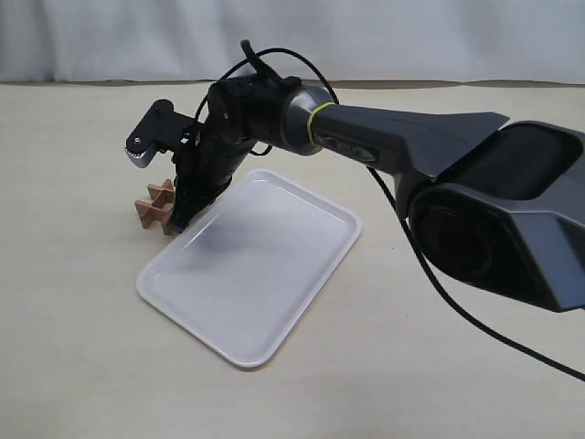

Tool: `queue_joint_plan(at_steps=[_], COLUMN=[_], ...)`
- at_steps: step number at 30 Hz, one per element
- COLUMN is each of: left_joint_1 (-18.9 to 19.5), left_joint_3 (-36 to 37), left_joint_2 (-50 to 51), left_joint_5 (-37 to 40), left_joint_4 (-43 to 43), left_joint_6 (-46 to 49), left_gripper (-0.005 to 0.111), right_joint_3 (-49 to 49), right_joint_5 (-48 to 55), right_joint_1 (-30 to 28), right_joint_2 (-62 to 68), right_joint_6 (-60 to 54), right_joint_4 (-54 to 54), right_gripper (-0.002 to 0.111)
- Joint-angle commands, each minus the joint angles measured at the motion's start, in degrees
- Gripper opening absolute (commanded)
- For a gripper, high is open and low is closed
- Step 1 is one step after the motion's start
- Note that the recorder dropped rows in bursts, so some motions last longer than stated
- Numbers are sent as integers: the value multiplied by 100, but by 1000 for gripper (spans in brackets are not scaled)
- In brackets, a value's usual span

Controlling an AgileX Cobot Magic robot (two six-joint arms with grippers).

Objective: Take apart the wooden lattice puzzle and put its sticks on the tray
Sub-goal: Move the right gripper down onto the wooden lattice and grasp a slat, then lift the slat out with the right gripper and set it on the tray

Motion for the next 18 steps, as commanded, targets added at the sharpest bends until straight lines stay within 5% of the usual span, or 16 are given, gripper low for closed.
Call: queue_joint_plan(at_steps=[1,11,18], left_joint_1=[1,1,1], left_joint_3=[18,18,18], left_joint_2=[-11,-11,-11], left_joint_5=[-71,-71,-69], left_joint_4=[29,29,27], left_joint_6=[-16,-16,-16], left_gripper=[0,0,0], right_joint_3=[-19,-19,-19], right_joint_5=[7,180,1490], right_joint_1=[-3,-3,-55], right_joint_2=[34,-470,-1240], right_joint_6=[-65,16,149], right_joint_4=[-25,-25,-75], right_gripper=[5,5,5])
